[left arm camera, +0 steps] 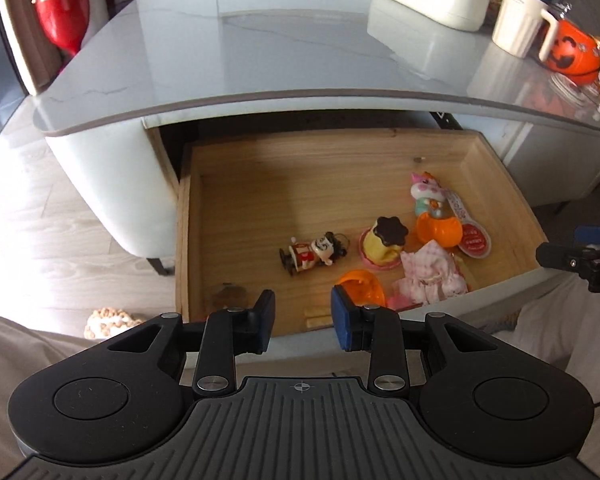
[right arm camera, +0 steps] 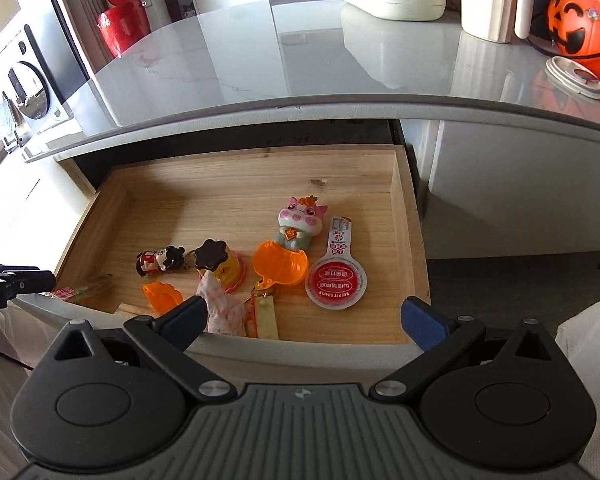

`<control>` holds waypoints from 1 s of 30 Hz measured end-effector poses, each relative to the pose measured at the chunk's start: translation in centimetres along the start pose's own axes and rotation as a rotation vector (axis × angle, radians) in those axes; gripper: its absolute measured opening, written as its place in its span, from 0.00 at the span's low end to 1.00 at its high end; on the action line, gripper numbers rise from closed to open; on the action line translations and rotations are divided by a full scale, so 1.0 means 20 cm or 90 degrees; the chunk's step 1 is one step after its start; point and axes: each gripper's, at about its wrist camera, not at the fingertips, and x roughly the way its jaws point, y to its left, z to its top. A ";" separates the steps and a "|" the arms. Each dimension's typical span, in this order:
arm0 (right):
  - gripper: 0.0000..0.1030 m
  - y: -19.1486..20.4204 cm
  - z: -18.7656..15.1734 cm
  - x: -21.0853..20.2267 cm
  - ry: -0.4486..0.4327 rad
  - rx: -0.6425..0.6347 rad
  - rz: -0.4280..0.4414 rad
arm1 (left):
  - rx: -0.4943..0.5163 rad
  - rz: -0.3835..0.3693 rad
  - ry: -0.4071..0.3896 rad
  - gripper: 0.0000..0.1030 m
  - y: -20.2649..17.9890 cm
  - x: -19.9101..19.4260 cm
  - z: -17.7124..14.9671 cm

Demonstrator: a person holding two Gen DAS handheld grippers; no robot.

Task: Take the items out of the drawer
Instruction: 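Grasp the red-shirted doll keychain with the left gripper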

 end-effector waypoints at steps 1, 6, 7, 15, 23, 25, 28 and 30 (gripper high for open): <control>0.99 -0.01 0.01 0.00 -0.004 0.002 0.006 | 0.018 -0.001 0.010 0.30 -0.02 0.01 0.02; 0.99 -0.04 0.04 0.02 0.003 0.010 0.018 | 0.180 -0.050 0.013 0.21 -0.06 0.03 0.14; 0.99 -0.05 0.03 0.02 0.004 0.009 0.020 | 0.222 -0.048 0.001 0.21 -0.08 0.06 0.17; 1.00 -0.06 0.08 0.04 0.043 0.000 0.037 | 0.491 -0.108 0.114 0.23 -0.19 0.51 0.29; 1.00 -0.06 0.09 0.05 0.064 -0.019 0.049 | 0.465 -0.101 0.178 0.25 -0.16 0.81 0.31; 1.00 -0.06 0.10 0.05 0.068 -0.018 0.048 | 0.459 -0.105 0.177 0.31 -0.16 0.84 0.31; 1.00 -0.07 0.11 0.06 0.079 -0.017 0.058 | 0.456 -0.106 0.191 0.31 -0.16 0.89 0.29; 1.00 -0.08 0.12 0.07 0.092 -0.019 0.070 | 0.433 -0.125 0.188 0.31 -0.14 0.90 0.31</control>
